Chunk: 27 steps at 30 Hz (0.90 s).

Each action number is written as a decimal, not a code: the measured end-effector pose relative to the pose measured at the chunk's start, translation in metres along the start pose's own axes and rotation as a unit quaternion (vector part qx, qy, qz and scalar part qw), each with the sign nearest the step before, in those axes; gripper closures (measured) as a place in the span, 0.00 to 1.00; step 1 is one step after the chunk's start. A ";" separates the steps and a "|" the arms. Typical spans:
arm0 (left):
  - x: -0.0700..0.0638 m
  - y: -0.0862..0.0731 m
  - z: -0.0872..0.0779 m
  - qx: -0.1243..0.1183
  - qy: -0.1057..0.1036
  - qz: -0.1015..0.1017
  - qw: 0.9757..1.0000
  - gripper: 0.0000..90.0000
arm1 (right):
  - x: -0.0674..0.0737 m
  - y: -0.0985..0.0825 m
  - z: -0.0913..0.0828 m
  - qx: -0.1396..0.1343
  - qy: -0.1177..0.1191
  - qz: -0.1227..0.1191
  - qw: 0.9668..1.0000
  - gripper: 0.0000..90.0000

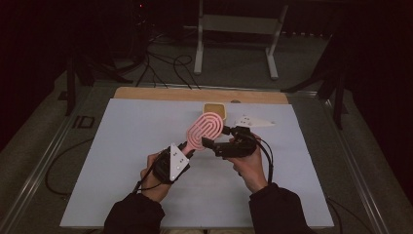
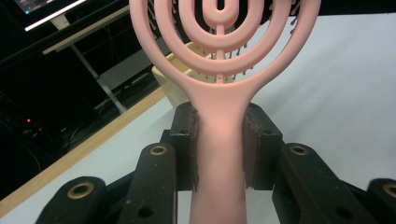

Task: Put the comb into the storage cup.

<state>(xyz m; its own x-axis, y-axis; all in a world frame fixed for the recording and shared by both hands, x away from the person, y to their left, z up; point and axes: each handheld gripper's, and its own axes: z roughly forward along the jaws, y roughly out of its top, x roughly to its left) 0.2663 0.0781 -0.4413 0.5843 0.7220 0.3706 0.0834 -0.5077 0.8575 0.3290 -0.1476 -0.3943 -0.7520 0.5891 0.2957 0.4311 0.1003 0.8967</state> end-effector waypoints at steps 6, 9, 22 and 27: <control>-0.002 0.001 0.000 -0.005 -0.002 0.001 1.000 0.78 | 0.001 0.000 0.007 0.010 0.015 0.005 1.000 0.37; -0.002 0.002 -0.001 -0.011 -0.002 -0.001 1.000 0.78 | 0.001 0.001 0.010 0.005 0.030 0.008 1.000 0.46; -0.004 0.000 0.000 -0.009 -0.002 -0.004 1.000 0.77 | 0.001 0.001 0.013 0.017 0.052 0.048 0.997 0.65; -0.002 0.000 0.000 -0.008 -0.004 -0.010 1.000 0.77 | -0.002 0.000 0.014 0.012 0.070 0.084 0.994 0.68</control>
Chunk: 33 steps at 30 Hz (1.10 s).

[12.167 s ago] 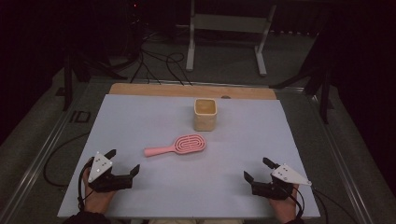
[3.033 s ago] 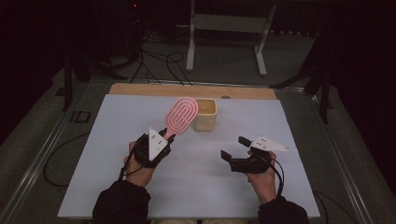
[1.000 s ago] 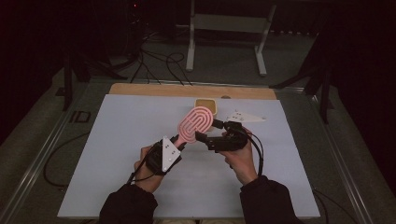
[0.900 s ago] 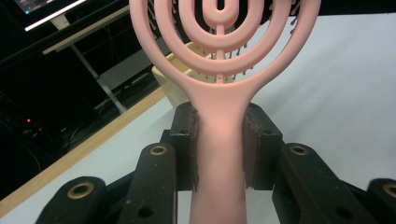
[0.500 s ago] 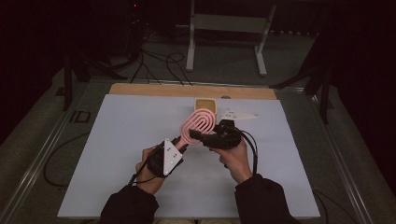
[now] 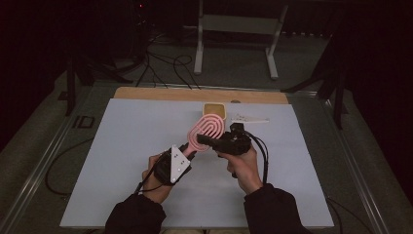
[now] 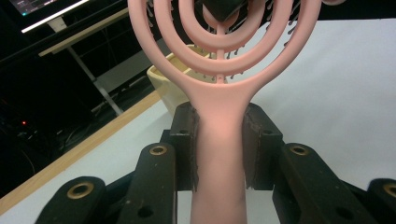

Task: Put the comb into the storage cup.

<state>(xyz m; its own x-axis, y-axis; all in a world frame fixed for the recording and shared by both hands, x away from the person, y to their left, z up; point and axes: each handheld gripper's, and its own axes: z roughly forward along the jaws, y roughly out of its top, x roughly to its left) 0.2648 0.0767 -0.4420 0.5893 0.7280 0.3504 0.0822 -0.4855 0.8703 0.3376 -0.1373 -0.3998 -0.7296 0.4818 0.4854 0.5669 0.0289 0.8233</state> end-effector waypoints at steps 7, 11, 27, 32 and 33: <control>0.001 0.000 0.000 0.000 -0.001 -0.005 1.000 0.77 | -0.001 -0.001 0.001 -0.009 0.015 0.012 1.000 0.70; 0.001 0.001 0.000 0.000 -0.005 -0.007 1.000 0.77 | 0.000 0.000 0.001 -0.011 0.012 0.004 1.000 0.69; 0.001 -0.001 0.003 0.001 -0.006 -0.013 1.000 0.60 | -0.004 -0.003 -0.002 -0.038 0.007 0.010 0.999 0.70; 0.001 -0.002 0.004 -0.005 -0.006 -0.028 1.000 0.46 | -0.006 -0.003 -0.004 -0.047 0.004 0.017 0.999 0.70; 0.001 -0.002 0.004 -0.007 -0.004 -0.030 1.000 0.43 | -0.006 -0.003 -0.004 -0.049 0.004 0.020 0.999 0.71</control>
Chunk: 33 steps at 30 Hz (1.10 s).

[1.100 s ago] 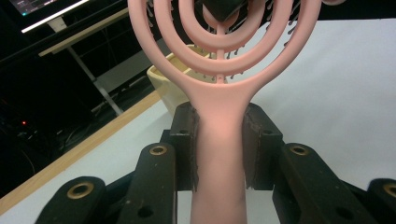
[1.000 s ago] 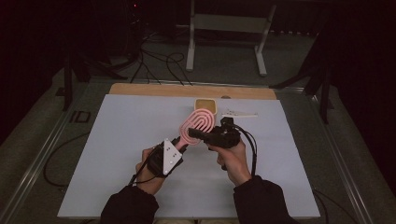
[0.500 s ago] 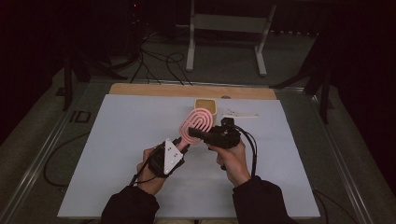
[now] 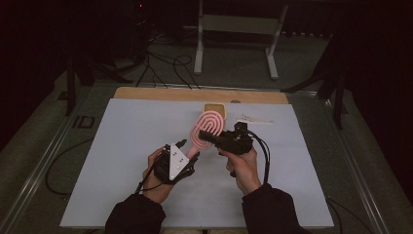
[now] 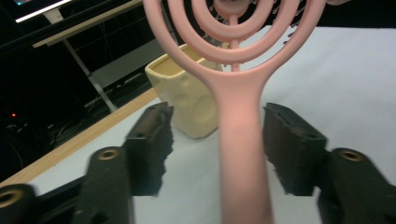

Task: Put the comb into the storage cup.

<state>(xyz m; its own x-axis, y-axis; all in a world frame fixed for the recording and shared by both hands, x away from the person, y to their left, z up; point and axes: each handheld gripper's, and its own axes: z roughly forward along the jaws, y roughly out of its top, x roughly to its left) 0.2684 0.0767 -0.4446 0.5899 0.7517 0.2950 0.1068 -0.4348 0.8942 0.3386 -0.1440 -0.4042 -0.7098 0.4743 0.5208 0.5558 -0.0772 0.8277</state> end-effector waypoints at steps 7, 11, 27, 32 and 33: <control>0.000 -0.001 0.000 -0.004 0.005 -0.006 1.000 0.32 | -0.003 -0.001 -0.002 -0.010 0.001 0.007 1.000 0.71; 0.004 -0.001 0.001 -0.004 -0.006 -0.031 1.000 0.26 | -0.003 0.000 -0.002 -0.012 0.002 0.007 1.000 0.71; 0.021 -0.004 0.003 0.025 -0.053 -0.088 0.994 0.00 | -0.016 0.000 -0.008 -0.024 -0.005 0.022 0.999 0.71; 0.032 -0.011 -0.008 0.025 -0.041 -0.095 0.994 0.00 | -0.019 0.001 -0.011 -0.027 -0.009 0.025 0.999 0.71; 0.035 -0.012 -0.011 0.023 -0.040 -0.098 0.994 0.00 | -0.019 0.001 -0.012 -0.027 -0.009 0.026 0.999 0.71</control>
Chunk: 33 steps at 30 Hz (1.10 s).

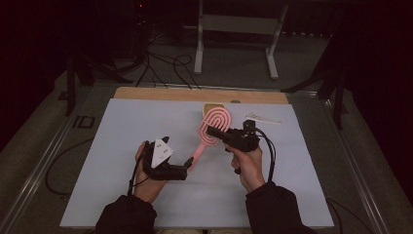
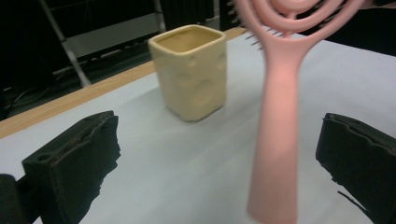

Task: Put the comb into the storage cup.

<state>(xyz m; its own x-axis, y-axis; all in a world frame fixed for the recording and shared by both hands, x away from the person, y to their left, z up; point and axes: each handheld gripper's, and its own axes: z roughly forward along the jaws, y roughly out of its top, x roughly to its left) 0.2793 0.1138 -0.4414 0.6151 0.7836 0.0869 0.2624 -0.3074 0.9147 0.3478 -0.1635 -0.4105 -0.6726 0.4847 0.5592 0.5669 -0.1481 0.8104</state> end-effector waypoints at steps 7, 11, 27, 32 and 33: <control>0.017 -0.003 -0.015 -0.004 0.010 -0.009 1.000 0.00 | -0.002 0.001 0.001 0.001 -0.002 0.001 1.000 0.71; 0.023 -0.010 -0.024 -0.008 0.015 -0.006 1.000 0.00 | -0.002 0.002 0.001 0.000 -0.002 0.001 1.000 0.71; 0.036 -0.058 -0.050 0.002 0.033 -0.015 0.999 0.00 | -0.004 0.007 -0.003 -0.008 -0.002 0.000 1.000 0.71; 0.039 -0.071 -0.058 0.010 0.028 -0.015 0.999 0.00 | -0.003 0.008 -0.001 -0.005 -0.004 -0.001 1.000 0.71; 0.039 -0.073 -0.060 0.010 0.029 -0.016 0.999 0.00 | -0.003 0.009 -0.001 -0.005 -0.004 -0.001 1.000 0.71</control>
<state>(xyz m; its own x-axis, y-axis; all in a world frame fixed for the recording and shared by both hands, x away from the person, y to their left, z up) 0.2394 0.1996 -0.4812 0.5613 0.8237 0.0805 0.2969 -0.2912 0.9094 0.3545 -0.1671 -0.4052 -0.6702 0.4918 0.5559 0.5606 -0.1553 0.8134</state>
